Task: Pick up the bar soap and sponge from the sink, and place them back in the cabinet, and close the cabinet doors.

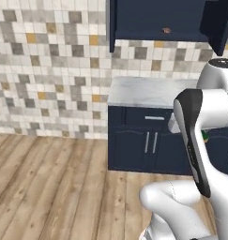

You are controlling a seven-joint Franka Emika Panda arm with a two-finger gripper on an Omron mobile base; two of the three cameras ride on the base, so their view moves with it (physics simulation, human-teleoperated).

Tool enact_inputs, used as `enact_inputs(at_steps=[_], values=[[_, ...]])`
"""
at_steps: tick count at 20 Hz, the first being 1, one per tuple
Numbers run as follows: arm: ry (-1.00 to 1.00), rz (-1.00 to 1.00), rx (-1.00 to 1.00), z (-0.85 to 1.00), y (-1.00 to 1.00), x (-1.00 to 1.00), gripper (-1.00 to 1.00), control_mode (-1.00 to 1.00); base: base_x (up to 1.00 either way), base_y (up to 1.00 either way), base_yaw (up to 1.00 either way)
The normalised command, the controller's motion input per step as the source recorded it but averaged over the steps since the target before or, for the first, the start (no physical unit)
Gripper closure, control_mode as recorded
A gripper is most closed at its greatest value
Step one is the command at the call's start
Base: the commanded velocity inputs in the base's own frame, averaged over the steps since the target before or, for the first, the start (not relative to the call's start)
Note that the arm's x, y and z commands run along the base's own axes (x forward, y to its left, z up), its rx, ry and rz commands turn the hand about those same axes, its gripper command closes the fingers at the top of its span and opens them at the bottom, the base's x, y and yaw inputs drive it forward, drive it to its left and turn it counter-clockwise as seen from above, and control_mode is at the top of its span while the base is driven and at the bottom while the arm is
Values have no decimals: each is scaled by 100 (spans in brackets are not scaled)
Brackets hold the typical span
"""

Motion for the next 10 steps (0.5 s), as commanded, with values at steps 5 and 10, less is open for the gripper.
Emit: enact_inputs(at_steps=[5,10], values=[[0,0,0,0,0,0,100,100,66,32,-33],[0,0,0,0,0,0,100,100,59,33,-28]])
